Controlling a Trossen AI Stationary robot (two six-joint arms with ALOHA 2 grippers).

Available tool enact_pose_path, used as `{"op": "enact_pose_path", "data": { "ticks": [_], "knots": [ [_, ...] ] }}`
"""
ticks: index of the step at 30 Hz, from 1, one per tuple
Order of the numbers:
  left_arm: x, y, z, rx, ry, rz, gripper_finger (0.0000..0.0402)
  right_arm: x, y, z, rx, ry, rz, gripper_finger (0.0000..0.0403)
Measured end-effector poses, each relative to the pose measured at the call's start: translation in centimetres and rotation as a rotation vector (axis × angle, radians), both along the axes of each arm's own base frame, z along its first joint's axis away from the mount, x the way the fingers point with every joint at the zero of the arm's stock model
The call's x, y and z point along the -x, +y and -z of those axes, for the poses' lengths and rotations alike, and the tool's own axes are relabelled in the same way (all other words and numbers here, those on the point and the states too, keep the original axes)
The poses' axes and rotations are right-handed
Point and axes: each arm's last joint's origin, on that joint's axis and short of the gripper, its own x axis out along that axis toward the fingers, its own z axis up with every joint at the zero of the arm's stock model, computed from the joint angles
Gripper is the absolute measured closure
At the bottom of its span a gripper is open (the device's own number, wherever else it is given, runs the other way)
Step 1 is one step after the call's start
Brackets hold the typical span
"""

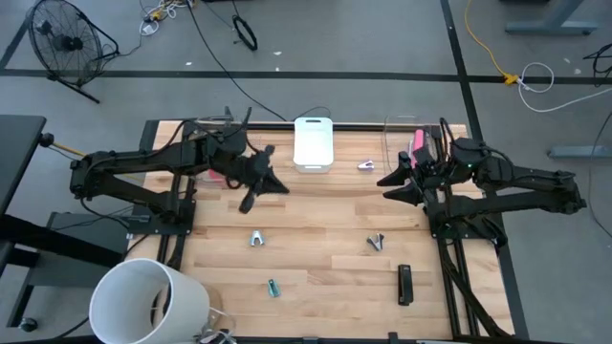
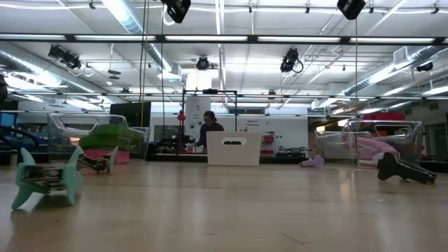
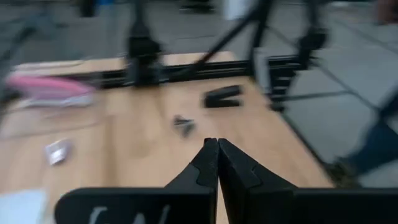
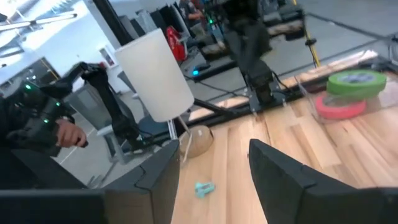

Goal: Pick and place Stapler, Stapler remover, tape
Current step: Put the gray staple remover into the white bin

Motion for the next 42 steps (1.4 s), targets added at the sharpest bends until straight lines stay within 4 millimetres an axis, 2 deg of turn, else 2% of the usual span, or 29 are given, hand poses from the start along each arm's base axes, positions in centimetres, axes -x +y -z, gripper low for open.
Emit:
{"op": "enact_pose_path", "data": {
  "ticks": [6,9,12,18,22,25,32,38,42],
  "knots": [
    [0.1,-1.2,0.3,-0.012,0.026,0.098,0.0385,-0.7,-0.1,0.7,-0.010,0.062,0.008,0.0213],
    [0.3,-2.1,0.9,-0.061,0.066,0.160,0.0367,-0.8,-0.1,0.8,-0.009,0.070,0.008,0.0213],
    [0.6,-3.1,1.5,-0.115,0.111,0.229,0.0327,-0.9,-0.1,0.8,-0.007,0.072,0.007,0.0213],
    [1.3,-4.6,2.4,-0.247,0.164,0.352,0.0213,-0.9,-0.2,0.8,-0.022,0.079,0.037,0.0213],
    [1.5,-5.1,2.7,-0.272,0.220,0.334,0.0145,-0.9,-0.2,0.9,-0.031,0.088,0.038,0.0213],
    [1.6,-5.2,2.8,-0.271,0.230,0.336,0.0113,-0.9,-0.2,1.0,-0.052,0.100,0.042,0.0213],
    [2.0,-5.2,4.1,-0.343,0.343,0.411,0.0101,-0.8,-0.3,1.3,-0.062,0.140,0.078,0.0213],
    [2.6,-6.2,6.2,-0.533,0.452,0.652,0.0105,-0.8,-0.3,1.6,-0.073,0.165,0.092,0.0213],
    [2.0,-7.1,7.2,-0.620,0.474,0.734,0.0106,-0.9,-0.3,1.7,-0.074,0.175,0.092,0.0213]
  ]
}}
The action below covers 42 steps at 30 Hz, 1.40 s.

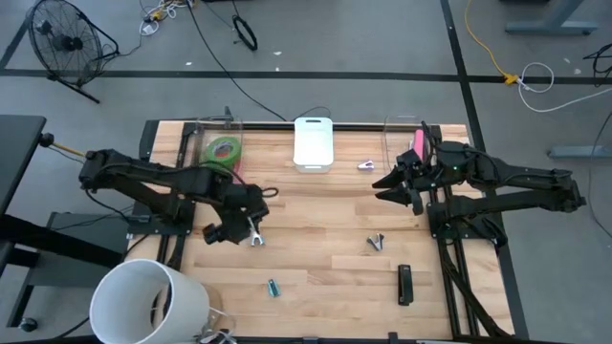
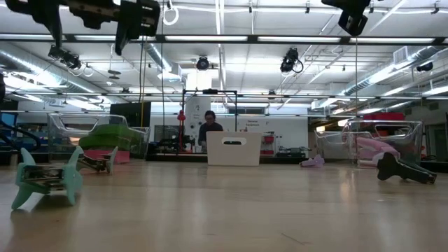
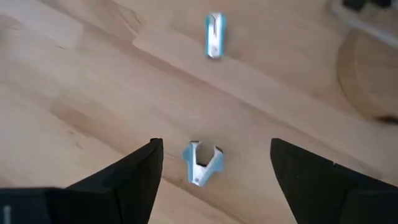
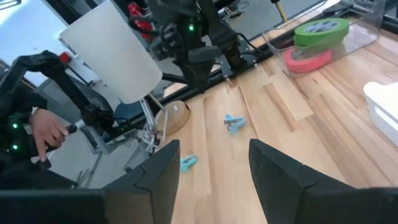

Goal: Pick and place Stapler, Stapler remover, tape
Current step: Put the gray staple remover into the white bin

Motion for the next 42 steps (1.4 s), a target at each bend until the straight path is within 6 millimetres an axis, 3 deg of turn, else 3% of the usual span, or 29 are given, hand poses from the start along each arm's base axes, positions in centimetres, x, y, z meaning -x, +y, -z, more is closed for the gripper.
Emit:
{"op": "enact_pose_path", "data": {
  "ticks": [8,21,42],
  "knots": [
    [-1.8,-1.2,3.1,-0.114,0.093,0.112,0.0106,-0.3,0.0,0.3,-0.002,0.020,0.000,0.0213],
    [-3.7,-1.8,8.4,-0.193,0.345,0.072,0.0106,-0.5,0.0,0.4,-0.006,0.031,0.000,0.0213],
    [-4.3,-2.5,9.0,-0.195,0.301,0.134,0.0106,-0.5,0.0,0.4,-0.006,0.032,0.000,0.0213]
  ]
}}
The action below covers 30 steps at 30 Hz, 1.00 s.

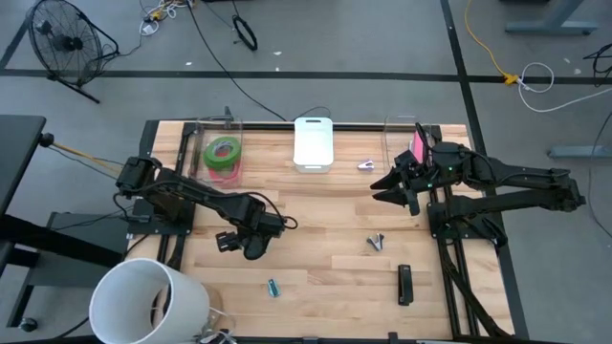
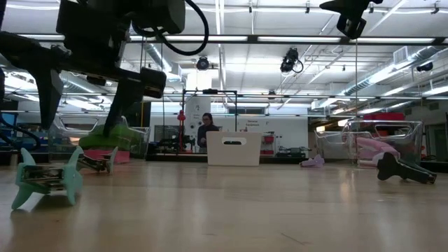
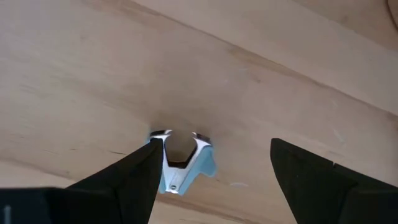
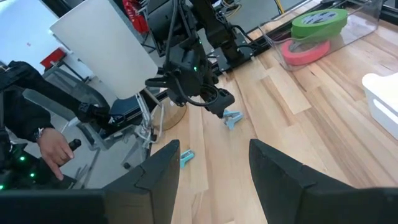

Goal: Pick and place Stapler, Stapler remover, tape
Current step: Put the gray staple remover into the white bin

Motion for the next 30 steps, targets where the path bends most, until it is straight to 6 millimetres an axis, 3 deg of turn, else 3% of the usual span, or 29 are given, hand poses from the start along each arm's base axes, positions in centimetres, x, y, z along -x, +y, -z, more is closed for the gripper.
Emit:
{"op": "enact_pose_path", "data": {
  "ticks": [4,11,19,30],
  "knots": [
    [0.0,0.0,0.3,-0.003,-0.002,0.018,0.0106,0.0,0.0,0.0,0.000,0.002,0.000,0.0213],
    [2.4,0.7,3.1,-0.120,0.074,0.064,0.0106,0.0,0.0,0.0,-0.005,0.006,0.001,0.0213],
    [2.4,0.7,2.6,-0.100,-0.062,0.055,0.0127,0.0,0.0,0.1,-0.008,0.011,0.002,0.0213],
    [2.5,0.0,2.0,-0.043,-0.096,0.075,0.0186,0.0,0.0,0.1,-0.005,0.016,0.013,0.0213]
  ]
}}
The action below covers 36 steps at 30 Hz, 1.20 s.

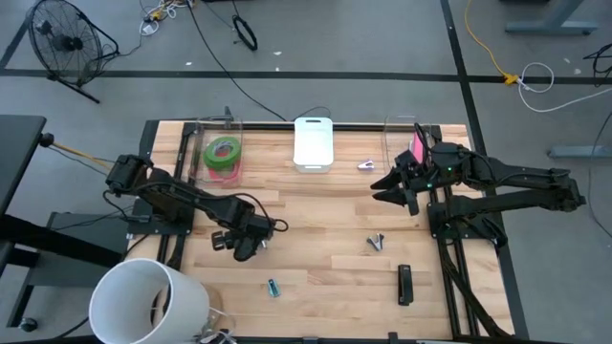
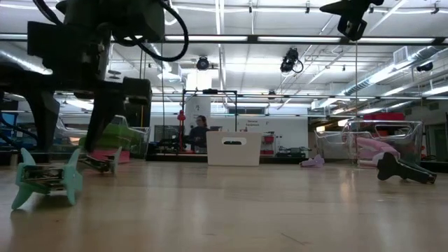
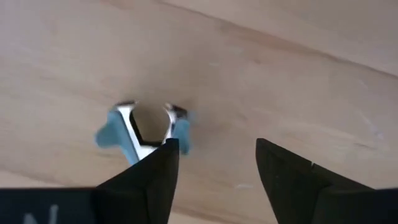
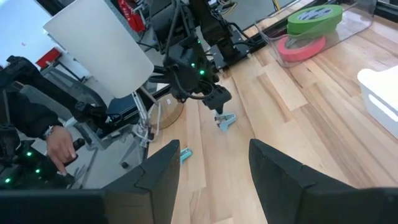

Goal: Pick and place Stapler, Stapler remover, tape
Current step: Put the gray staple remover into the white bin

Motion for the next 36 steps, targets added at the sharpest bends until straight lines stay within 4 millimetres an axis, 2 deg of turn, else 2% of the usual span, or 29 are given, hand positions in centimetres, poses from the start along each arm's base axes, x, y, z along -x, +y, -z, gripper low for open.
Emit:
{"op": "enact_pose_path", "data": {
  "ticks": [8,27,36],
  "knots": [
    [-0.26,-0.17,-0.34,0.016,-0.046,0.011,0.0219,-0.01,-0.07,0.03,0.007,0.003,0.022,0.0213],
    [-0.70,-0.35,-0.32,0.045,-0.090,0.049,0.0227,0.01,-0.06,0.07,0.007,0.008,0.021,0.0213],
    [-0.71,-0.34,-0.32,0.043,-0.093,0.064,0.0286,0.01,-0.06,0.07,0.007,0.008,0.021,0.0213]
  ]
}}
